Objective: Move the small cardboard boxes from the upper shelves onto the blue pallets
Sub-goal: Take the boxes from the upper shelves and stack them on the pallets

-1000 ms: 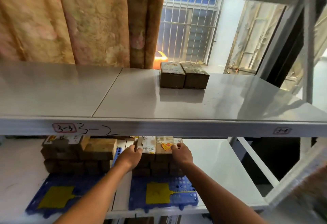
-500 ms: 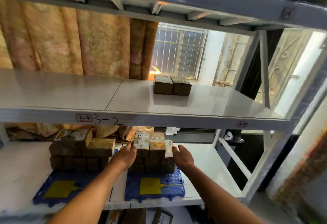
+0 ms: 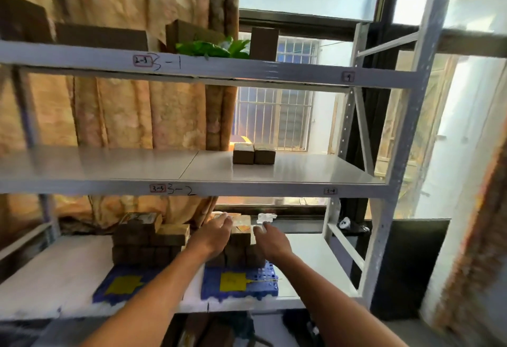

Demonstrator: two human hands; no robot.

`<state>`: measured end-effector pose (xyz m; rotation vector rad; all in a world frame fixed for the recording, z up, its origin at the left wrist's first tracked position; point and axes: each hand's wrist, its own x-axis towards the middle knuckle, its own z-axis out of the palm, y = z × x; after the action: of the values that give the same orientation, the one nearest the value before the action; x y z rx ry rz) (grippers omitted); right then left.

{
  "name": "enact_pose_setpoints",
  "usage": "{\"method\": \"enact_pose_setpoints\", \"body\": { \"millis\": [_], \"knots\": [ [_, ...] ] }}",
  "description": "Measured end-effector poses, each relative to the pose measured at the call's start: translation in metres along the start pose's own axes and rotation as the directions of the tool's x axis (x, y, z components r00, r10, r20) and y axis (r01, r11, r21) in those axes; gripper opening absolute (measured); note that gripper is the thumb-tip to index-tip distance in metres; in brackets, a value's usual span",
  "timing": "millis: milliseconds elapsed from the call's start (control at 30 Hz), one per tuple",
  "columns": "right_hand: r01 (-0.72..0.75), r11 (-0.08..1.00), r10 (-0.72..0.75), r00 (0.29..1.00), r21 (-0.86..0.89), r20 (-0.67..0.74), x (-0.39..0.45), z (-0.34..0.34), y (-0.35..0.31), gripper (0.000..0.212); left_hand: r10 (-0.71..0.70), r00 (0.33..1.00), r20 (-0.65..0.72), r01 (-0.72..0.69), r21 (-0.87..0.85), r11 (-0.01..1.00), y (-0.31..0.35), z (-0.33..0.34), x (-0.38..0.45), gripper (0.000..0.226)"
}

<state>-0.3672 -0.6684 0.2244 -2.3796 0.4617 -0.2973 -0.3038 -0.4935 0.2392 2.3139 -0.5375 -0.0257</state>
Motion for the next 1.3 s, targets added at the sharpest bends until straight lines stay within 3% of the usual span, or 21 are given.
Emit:
{"method": "enact_pose_setpoints", "body": {
  "millis": [233, 367, 500, 667, 833, 967, 1033, 1167, 1300],
  "knots": [
    [0.103, 0.994, -0.097, 0.986, 0.035, -0.137, 0.001, -0.043, -0.045, 0.052, 0.018, 0.996, -0.086, -0.016, 0.018, 1.000, 0.051, -0.032, 0.008, 0.067],
    [0.213, 0.977, -0.203, 0.956, 0.028, -0.213, 0.037, -0.060, -0.064, 0.055, 0.071, 0.988, -0.137, -0.063, 0.062, 0.996, 0.064, -0.047, 0.045, 0.065],
    [0.221, 0.975, -0.207, 0.935, 0.016, -0.288, 0.089, -0.070, -0.073, 0.058, 0.091, 0.984, -0.151, -0.076, 0.100, 0.992, 0.059, -0.054, 0.100, 0.065],
    [0.148, 0.989, -0.135, 0.956, 0.030, -0.260, 0.174, -0.077, -0.072, 0.045, 0.034, 0.994, -0.105, -0.020, 0.128, 0.992, 0.046, -0.057, 0.182, 0.066],
    [-0.076, 0.978, 0.130, 0.950, 0.195, -0.284, 0.252, -0.082, -0.062, 0.076, -0.133, 0.989, -0.063, 0.139, 0.096, 0.986, 0.041, -0.060, 0.257, 0.094],
    [-0.131, 0.956, 0.201, 0.944, 0.262, -0.263, 0.300, -0.083, -0.058, 0.086, -0.223, 0.974, -0.023, 0.224, 0.010, 0.975, 0.043, -0.058, 0.305, 0.107],
    [-0.160, 0.965, 0.214, 0.937, 0.206, -0.275, 0.315, -0.081, -0.056, 0.089, -0.266, 0.964, -0.018, 0.267, 0.020, 0.964, 0.045, -0.051, 0.319, 0.111],
    [-0.138, 0.983, 0.168, 0.943, 0.124, -0.287, 0.325, -0.076, -0.056, 0.069, -0.327, 0.943, -0.067, 0.333, 0.156, 0.930, 0.048, -0.042, 0.335, 0.109],
    [-0.031, 0.965, 0.113, 0.945, 0.259, -0.308, 0.316, -0.081, -0.053, 0.051, -0.289, 0.955, -0.070, 0.296, 0.119, 0.948, 0.046, -0.038, 0.332, 0.093]
  ]
}}
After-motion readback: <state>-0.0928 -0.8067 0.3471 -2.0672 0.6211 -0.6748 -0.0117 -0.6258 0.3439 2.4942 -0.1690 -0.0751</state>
